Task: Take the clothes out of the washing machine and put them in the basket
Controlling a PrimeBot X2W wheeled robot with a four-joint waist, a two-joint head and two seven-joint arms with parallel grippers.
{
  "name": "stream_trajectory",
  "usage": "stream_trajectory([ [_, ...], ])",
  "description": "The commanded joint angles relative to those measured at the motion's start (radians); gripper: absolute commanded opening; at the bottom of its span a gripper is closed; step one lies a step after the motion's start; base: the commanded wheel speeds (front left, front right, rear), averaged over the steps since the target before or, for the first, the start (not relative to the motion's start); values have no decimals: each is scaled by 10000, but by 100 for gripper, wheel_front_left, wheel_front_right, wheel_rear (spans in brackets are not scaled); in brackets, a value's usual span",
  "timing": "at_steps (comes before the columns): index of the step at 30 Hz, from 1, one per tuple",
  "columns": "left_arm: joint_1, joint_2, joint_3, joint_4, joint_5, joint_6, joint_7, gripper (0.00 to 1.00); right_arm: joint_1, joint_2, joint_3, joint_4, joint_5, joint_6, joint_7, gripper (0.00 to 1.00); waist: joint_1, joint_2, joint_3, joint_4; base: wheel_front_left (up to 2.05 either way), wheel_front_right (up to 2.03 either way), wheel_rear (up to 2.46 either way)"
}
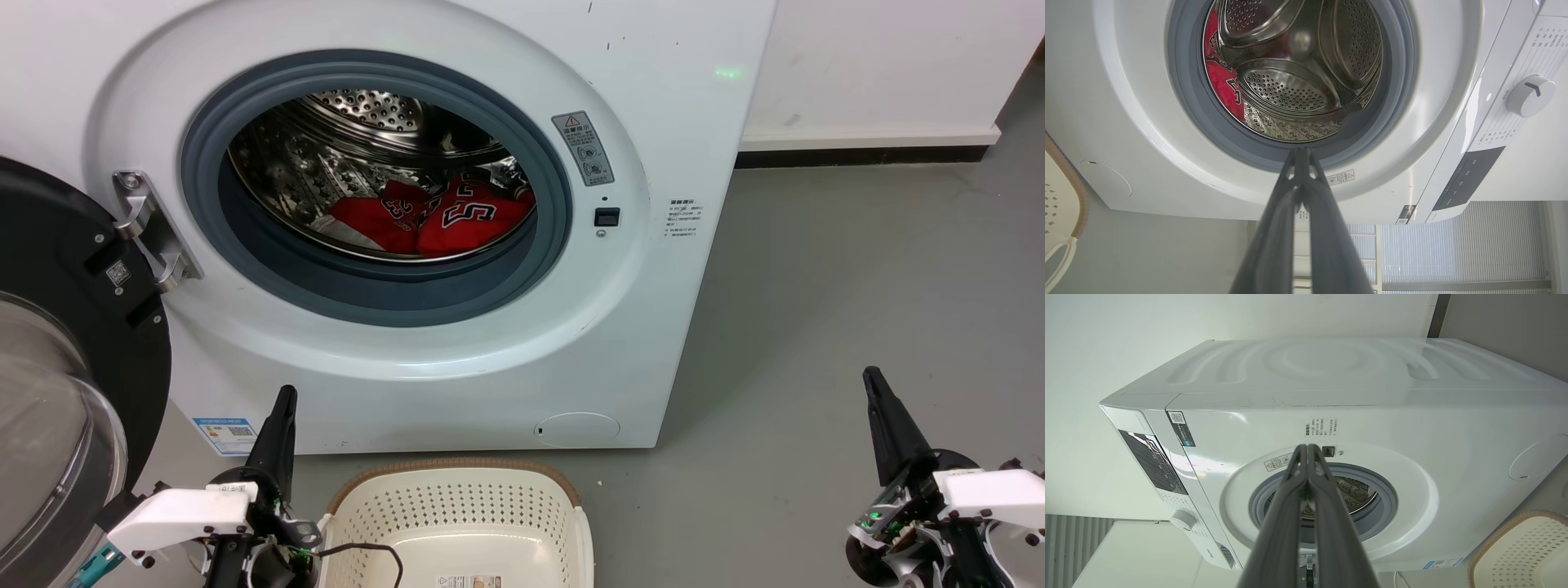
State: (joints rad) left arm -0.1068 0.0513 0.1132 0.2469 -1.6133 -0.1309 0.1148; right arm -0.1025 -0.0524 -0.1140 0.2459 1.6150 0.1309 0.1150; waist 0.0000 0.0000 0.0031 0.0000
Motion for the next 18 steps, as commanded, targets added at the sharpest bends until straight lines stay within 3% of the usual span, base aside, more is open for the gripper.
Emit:
stream_trajectory([
  [1, -52, -20, 22, -8, 8, -14, 17, 0, -128, 33, 0, 10, -49, -3, 10, 0, 0, 0, 0, 0, 0, 0, 0],
  [18, -52, -20, 22, -8, 8, -14, 15, 0, -128, 34, 3, 10, -47, -3, 8, 0, 0, 0, 0, 0, 0, 0, 0],
])
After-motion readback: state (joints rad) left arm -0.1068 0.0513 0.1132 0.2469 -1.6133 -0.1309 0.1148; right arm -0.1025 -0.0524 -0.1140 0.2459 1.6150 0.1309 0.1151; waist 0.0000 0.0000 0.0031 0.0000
